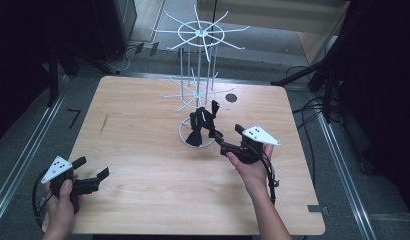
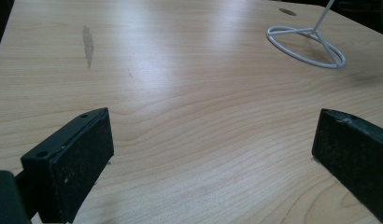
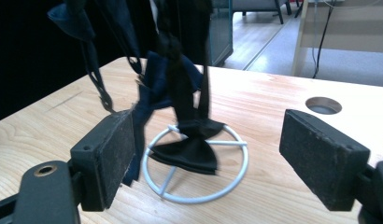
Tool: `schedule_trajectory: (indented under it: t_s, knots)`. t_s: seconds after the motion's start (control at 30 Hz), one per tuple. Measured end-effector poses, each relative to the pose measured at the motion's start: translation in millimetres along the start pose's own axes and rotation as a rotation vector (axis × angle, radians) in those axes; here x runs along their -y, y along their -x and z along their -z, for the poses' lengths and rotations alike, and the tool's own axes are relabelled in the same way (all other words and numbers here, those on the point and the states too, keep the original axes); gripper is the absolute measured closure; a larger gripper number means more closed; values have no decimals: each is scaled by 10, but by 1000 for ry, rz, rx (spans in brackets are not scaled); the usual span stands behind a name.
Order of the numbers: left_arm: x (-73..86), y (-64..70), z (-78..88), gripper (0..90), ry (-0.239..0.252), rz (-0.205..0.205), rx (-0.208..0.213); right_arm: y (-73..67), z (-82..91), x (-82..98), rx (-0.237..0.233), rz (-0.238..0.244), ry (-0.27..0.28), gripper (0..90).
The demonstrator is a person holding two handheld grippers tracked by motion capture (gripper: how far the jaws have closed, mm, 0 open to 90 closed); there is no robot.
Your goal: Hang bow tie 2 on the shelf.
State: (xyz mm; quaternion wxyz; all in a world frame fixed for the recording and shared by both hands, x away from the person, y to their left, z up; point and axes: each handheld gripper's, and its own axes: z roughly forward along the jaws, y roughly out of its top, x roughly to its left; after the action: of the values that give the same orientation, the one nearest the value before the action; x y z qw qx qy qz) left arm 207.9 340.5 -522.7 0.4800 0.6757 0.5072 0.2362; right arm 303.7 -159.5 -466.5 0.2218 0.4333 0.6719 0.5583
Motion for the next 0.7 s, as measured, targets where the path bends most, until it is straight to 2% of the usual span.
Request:
schedule_trajectory:
  t_s: [0.23,0.47,0.7]
  knots:
    - [-3,7,0,0,7,1,-33,66,68,68,13,-6,-6,180]
    - [4,20,8,0,20,-2,-48,172,178,168,15,-19,-10,153]
    - [5,13,11,0,24,6,-49,373,364,339,37,-53,-7,150]
